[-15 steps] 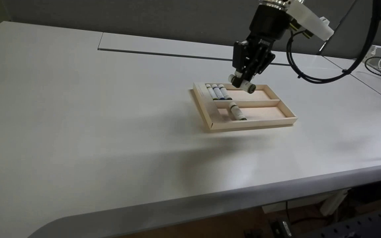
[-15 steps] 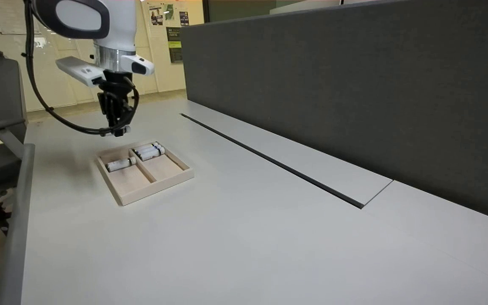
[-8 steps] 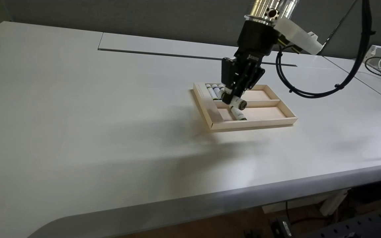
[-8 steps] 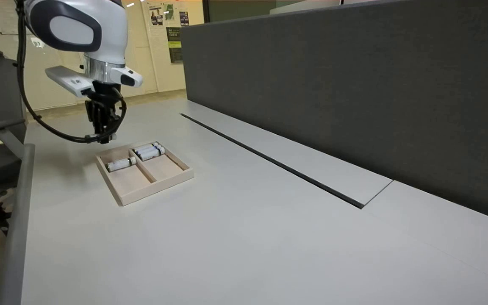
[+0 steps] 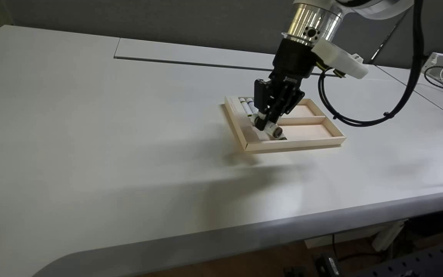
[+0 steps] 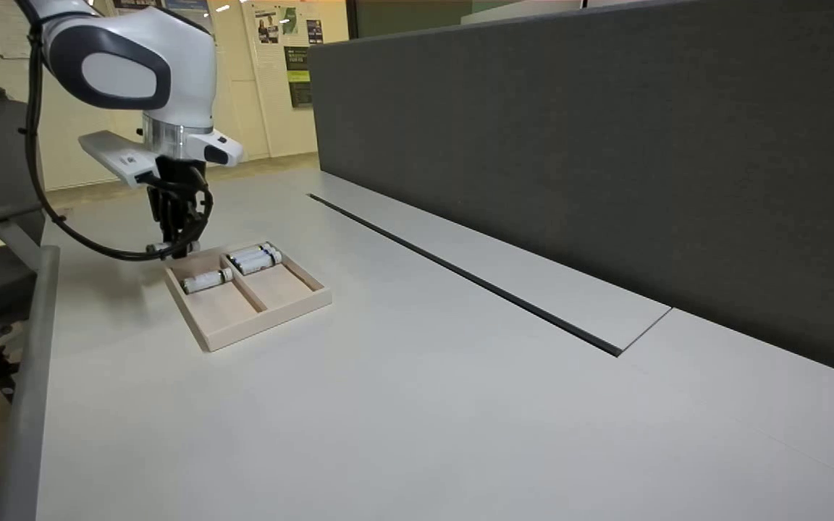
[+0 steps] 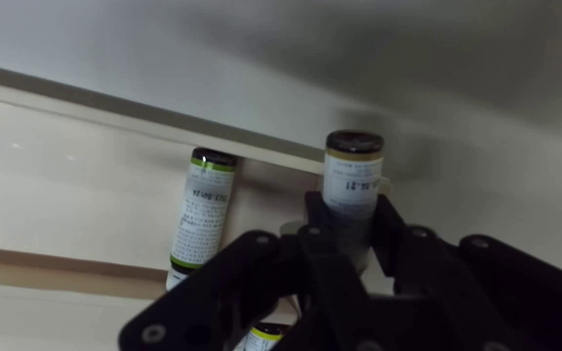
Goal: Place the bottle on the tray
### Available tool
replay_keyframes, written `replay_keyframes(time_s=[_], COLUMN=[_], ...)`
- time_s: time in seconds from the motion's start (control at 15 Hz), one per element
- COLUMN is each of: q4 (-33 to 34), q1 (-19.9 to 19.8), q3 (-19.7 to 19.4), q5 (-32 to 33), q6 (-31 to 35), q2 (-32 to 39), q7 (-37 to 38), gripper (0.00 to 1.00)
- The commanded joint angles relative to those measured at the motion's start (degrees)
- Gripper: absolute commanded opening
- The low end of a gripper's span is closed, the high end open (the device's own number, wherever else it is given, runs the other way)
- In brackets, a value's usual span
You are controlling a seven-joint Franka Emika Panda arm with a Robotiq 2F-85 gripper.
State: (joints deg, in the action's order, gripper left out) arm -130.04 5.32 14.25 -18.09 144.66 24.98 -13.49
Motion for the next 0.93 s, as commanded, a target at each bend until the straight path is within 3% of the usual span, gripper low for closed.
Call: replay_keyframes(time_s=[0.0, 0.87], q4=[-0.23, -0.53], q1=[-0.9, -2.7], q3=[0.34, 1.08], q5=[-0.93, -2.07], q6=[1.61, 8.32], q2=[0.82, 3.23], q7=[1.74, 1.81], gripper=[0.07, 0.07])
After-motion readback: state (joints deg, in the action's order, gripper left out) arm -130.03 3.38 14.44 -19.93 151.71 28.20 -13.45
